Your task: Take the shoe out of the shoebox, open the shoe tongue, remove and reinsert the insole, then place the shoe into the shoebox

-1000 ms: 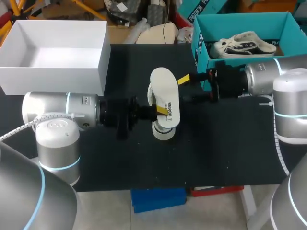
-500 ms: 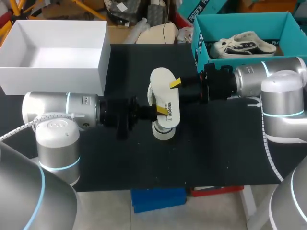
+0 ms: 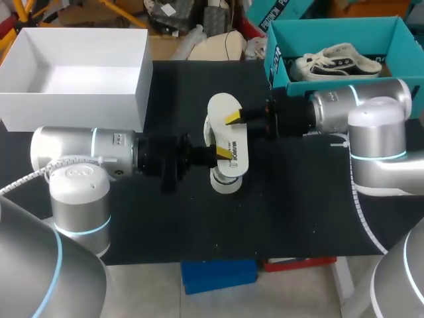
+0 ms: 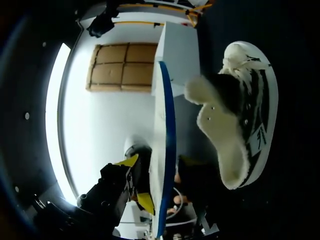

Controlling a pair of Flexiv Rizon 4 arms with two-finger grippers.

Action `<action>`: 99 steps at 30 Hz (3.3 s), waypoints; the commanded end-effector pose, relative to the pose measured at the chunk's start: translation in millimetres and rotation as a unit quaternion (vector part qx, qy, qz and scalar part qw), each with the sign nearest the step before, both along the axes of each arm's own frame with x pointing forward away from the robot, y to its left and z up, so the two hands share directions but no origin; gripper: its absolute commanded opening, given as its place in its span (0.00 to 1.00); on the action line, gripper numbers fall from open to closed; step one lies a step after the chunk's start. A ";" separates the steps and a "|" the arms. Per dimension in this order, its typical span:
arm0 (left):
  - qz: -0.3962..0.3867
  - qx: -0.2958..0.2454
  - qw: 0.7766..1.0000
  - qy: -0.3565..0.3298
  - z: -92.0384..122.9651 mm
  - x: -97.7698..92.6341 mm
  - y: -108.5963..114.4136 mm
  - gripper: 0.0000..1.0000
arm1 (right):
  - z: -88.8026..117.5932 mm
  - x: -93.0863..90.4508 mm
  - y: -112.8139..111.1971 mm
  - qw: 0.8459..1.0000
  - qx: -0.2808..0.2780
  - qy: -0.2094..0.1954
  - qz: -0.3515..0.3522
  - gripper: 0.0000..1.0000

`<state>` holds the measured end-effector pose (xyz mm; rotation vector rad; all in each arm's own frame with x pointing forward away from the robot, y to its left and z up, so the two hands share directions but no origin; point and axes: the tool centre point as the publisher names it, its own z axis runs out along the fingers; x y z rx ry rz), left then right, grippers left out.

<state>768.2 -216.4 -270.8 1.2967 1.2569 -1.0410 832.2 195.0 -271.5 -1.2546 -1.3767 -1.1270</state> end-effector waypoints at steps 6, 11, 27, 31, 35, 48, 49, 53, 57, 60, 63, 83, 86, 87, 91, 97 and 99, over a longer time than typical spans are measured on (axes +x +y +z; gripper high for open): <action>0.002 0.001 1.000 -0.001 0.1 -0.7 -0.3 0.00 | -0.1 2.8 5.4 1.000 -0.012 0.004 0.010 0.05; 0.002 0.001 1.000 -0.001 0.1 -0.7 -0.3 0.00 | -0.6 2.6 5.4 1.000 -0.012 0.003 0.011 0.00; 0.030 0.056 0.998 -0.003 1.2 0.5 28.8 1.00 | -0.6 2.6 5.4 1.000 -0.012 0.003 0.011 0.00; 0.047 0.121 0.992 -0.009 6.0 0.1 57.7 1.00 | -0.6 2.6 5.4 1.000 -0.012 0.003 0.011 0.00; 0.091 0.237 0.966 -0.040 13.8 6.1 73.9 1.00 | -0.6 2.6 5.4 1.000 -0.012 0.003 0.011 0.00; 0.174 0.541 0.789 -0.234 70.7 16.0 65.4 1.00 | -0.6 2.6 5.4 1.000 -0.012 0.003 0.011 0.00; 0.173 0.550 0.782 -0.240 74.9 14.8 64.9 1.00 | -0.6 2.6 5.4 1.000 -0.012 0.003 0.011 0.00; 0.169 0.584 0.750 -0.261 89.1 10.2 62.6 1.00 | -0.6 2.6 5.4 1.000 -0.012 0.003 0.011 0.00; 0.166 0.612 0.727 -0.264 98.2 6.2 61.2 1.00 | -0.6 2.6 5.4 1.000 -0.012 0.003 0.011 0.00; 0.137 0.638 0.712 -0.259 100.5 1.7 60.1 1.00 | -0.6 2.6 5.4 1.000 -0.012 0.003 0.011 0.00; 0.125 0.637 0.717 -0.256 99.1 1.4 60.0 1.00 | -0.6 2.6 5.4 1.000 -0.012 0.003 0.011 0.00; 0.146 0.634 0.760 0.007 80.7 17.1 43.0 1.00 | -0.6 2.6 5.4 1.000 -0.012 0.003 0.011 0.00; 0.157 0.633 0.756 0.057 79.4 19.3 42.8 1.00 | -0.6 2.6 5.4 1.000 -0.012 0.003 0.011 0.00; 0.159 0.630 0.757 0.067 79.2 19.1 42.9 1.00 | -0.6 2.6 5.4 1.000 -0.012 0.003 0.011 0.00; 0.161 0.632 0.753 0.092 79.0 17.1 42.6 1.00 | -0.6 2.6 5.4 1.000 -0.012 0.003 0.011 0.00; 0.134 0.619 0.769 0.087 85.7 9.8 32.4 1.00 | -0.6 2.6 5.4 1.000 -0.012 0.003 0.011 0.00; 0.124 0.615 0.775 0.073 86.5 7.5 29.4 1.00 | -0.6 2.6 5.4 1.000 -0.012 0.003 0.011 0.00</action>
